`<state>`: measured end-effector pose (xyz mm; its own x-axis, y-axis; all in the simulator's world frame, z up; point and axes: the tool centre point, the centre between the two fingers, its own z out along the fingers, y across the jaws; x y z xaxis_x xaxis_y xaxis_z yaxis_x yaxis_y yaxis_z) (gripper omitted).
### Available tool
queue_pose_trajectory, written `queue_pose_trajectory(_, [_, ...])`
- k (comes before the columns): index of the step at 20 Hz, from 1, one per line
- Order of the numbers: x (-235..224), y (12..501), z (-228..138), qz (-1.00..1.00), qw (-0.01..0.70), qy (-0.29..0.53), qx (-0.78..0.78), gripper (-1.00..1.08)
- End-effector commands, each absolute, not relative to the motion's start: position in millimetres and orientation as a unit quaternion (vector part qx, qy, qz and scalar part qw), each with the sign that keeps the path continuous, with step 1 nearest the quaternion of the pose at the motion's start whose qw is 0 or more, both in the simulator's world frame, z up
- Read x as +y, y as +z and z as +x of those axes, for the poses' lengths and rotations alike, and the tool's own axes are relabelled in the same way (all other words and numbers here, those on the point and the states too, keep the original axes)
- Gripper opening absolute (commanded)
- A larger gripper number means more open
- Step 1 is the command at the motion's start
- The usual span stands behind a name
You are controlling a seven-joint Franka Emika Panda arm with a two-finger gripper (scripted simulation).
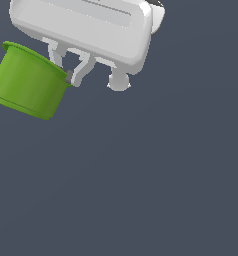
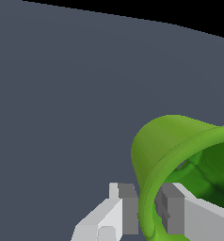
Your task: Pick up the object and move it to a goal position.
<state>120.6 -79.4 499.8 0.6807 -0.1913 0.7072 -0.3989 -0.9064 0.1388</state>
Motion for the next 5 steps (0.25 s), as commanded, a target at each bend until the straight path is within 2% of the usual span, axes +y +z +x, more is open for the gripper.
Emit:
queue_pose_trajectory(1, [-79.8,507.5,119.0,0.902,0.144,0.372,-0.166,-1.0])
queue_pose_trajectory(5, [-79.7,510.0,118.2,0.9,0.146,0.374,-0.167,-1.0])
